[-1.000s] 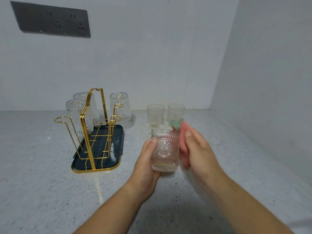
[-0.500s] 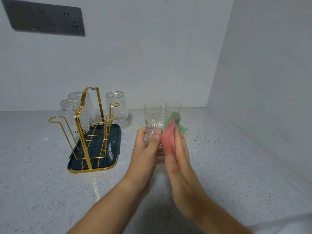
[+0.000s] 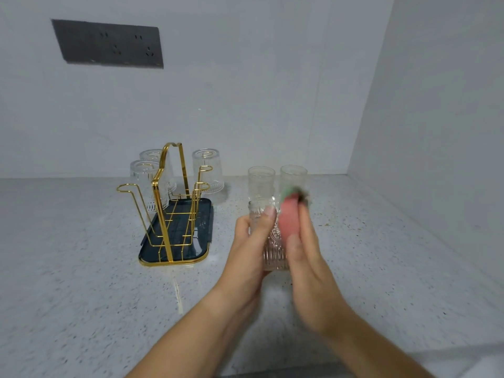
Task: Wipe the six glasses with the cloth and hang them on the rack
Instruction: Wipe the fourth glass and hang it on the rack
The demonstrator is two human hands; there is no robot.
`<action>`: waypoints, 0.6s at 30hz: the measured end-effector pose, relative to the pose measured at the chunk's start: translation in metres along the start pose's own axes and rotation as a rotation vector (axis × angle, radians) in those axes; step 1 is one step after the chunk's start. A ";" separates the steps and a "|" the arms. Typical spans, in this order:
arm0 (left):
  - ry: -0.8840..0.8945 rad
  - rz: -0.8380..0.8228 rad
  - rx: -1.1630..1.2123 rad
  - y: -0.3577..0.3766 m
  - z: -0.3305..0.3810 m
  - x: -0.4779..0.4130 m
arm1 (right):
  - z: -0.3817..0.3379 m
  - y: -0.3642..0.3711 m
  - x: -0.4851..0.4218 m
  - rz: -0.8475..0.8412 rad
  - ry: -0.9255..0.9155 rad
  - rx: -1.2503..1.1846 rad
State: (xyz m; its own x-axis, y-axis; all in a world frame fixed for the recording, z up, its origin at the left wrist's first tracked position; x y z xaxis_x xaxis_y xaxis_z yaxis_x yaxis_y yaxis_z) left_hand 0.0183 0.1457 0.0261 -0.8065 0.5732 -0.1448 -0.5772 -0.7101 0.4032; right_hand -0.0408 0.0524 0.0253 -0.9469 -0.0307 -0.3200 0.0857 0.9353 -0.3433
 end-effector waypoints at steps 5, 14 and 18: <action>-0.059 -0.106 0.082 0.010 -0.007 0.009 | -0.015 -0.022 -0.019 0.066 0.080 -0.229; -0.001 0.027 -0.025 -0.002 0.005 0.012 | 0.000 0.018 0.025 -0.040 -0.040 0.031; -0.003 -0.058 -0.031 0.005 0.002 0.018 | -0.018 -0.004 0.002 0.043 0.067 -0.109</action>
State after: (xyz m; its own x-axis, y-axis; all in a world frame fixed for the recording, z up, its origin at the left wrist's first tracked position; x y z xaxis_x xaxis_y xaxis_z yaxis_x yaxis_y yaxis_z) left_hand 0.0015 0.1535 0.0274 -0.7709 0.6154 -0.1643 -0.6270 -0.6876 0.3661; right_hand -0.0484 0.0547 0.0417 -0.9619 0.0305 -0.2718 0.0961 0.9681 -0.2312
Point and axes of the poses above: each hand's wrist, its own x-axis away from the middle knuckle, its own y-axis out of the palm, z = x × y, the point moved 1 cm from there along -x, towards the middle knuckle, and after that the axes turned 14 degrees about -z, right-handed, at the moved point
